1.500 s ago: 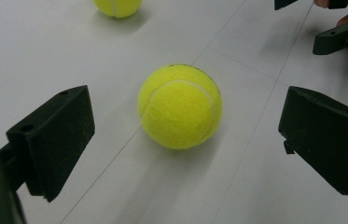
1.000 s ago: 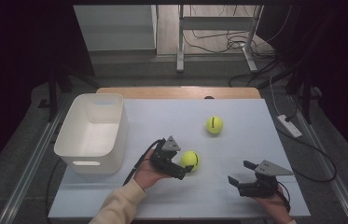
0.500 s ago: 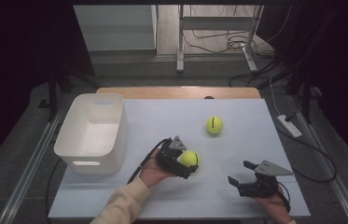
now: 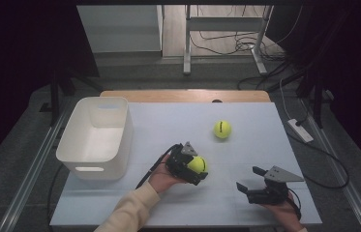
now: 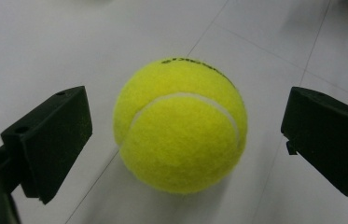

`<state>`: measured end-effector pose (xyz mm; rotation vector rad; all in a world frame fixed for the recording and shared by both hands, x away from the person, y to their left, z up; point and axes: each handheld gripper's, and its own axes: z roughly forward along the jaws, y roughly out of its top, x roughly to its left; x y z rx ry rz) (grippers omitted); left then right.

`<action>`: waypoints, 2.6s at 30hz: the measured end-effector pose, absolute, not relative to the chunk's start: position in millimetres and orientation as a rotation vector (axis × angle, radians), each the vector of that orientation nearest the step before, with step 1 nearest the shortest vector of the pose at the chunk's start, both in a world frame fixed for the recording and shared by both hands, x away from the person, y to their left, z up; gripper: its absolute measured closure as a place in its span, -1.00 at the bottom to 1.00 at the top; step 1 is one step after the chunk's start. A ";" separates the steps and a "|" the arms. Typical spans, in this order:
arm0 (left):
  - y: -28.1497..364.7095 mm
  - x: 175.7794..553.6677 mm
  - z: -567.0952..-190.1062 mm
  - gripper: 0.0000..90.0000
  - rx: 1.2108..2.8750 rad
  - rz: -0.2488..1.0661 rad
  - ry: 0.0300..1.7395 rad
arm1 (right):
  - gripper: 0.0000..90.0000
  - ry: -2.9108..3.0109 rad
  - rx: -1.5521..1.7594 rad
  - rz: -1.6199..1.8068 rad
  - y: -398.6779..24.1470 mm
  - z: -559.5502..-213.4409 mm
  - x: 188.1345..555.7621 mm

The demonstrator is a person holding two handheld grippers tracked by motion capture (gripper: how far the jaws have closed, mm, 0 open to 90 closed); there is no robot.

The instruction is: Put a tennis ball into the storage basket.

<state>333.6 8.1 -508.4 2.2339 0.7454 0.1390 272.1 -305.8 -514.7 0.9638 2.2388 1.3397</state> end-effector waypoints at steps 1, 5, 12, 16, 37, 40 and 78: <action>7.4 333.9 -509.1 -0.93 2.238 0.139 0.748 | -0.77 2.240 0.962 1.340 -305.7 -514.8 272.1; 4.3 336.2 -512.3 -0.89 2.255 0.130 0.756 | -0.77 2.244 0.958 1.335 -305.6 -514.8 271.9; 0.0 338.8 -519.1 -0.44 2.322 0.135 0.759 | -0.77 2.240 0.963 1.339 -306.1 -514.7 272.1; 1.1 338.7 -518.3 -0.42 2.330 0.138 0.744 | -0.77 2.240 0.963 1.336 -306.3 -514.5 272.0; 17.6 331.0 -497.6 -0.42 2.235 0.239 0.721 | -0.77 2.238 0.957 1.332 -306.5 -514.3 271.4; 20.3 330.0 -494.8 -0.41 2.223 0.250 0.717 | -0.77 2.239 0.956 1.330 -306.4 -514.3 271.3; 66.0 317.9 -446.2 -0.41 2.072 0.349 0.714 | -0.77 2.229 0.950 1.335 -306.9 -513.1 270.5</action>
